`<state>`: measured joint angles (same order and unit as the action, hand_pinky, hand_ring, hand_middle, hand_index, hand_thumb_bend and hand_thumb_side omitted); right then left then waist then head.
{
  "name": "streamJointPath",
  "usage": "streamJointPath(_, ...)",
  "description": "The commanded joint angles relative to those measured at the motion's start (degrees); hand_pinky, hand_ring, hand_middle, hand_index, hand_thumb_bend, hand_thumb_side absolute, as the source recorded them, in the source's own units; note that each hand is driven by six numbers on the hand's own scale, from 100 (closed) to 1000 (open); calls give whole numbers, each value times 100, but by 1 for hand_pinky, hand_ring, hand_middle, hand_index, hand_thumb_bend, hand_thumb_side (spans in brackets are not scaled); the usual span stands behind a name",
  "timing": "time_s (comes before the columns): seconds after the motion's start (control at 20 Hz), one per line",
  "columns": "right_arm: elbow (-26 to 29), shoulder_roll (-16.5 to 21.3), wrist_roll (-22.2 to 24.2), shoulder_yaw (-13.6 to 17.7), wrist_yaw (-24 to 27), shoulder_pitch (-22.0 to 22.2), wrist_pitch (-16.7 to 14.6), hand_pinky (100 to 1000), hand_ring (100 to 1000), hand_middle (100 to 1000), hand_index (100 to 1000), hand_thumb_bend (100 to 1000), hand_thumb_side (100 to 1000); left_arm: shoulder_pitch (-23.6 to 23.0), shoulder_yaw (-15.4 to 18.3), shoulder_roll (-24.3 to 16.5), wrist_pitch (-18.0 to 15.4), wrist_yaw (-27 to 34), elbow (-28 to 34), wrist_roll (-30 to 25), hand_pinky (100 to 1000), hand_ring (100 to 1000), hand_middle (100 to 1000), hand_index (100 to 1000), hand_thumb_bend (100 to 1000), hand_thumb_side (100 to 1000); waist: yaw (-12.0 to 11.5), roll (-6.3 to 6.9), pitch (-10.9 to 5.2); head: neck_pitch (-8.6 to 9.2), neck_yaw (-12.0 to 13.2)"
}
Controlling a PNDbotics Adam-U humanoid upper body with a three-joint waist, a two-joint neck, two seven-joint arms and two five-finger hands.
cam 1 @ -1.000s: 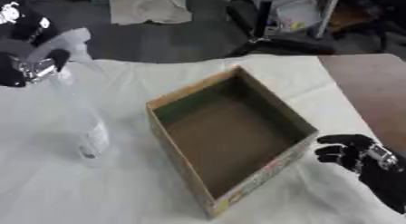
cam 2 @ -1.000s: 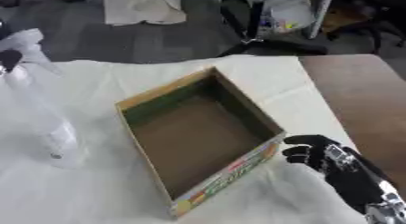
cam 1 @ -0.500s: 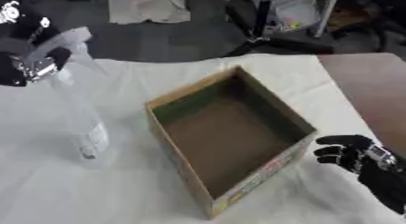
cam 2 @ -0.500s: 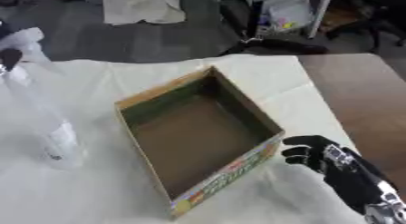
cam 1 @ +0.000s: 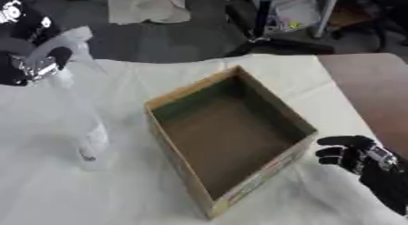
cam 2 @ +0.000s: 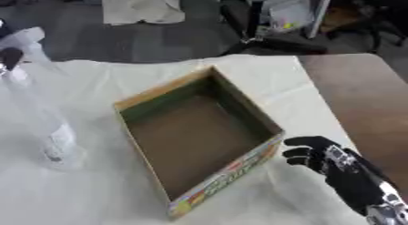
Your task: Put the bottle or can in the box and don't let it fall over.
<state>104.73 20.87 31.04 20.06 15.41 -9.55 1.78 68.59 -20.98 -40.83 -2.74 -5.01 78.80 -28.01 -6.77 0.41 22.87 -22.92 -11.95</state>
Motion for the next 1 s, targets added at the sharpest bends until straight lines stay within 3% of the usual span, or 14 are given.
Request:
streamJointPath(0.05,70,57,23,20,-17,-32,-3,810,787,798,769,100,863,139,40,-74,-50,-36,44,27,580,504,351,475,100,388,4,-2,-105,94,-15)
streamJointPath(1.0,66,20,55,16,-53,-12,46,812,788,802,770,100,879,168,53,-57,-49,-42,58,220,551,447,220,363,100,287,-23,5,-118,86,-27)
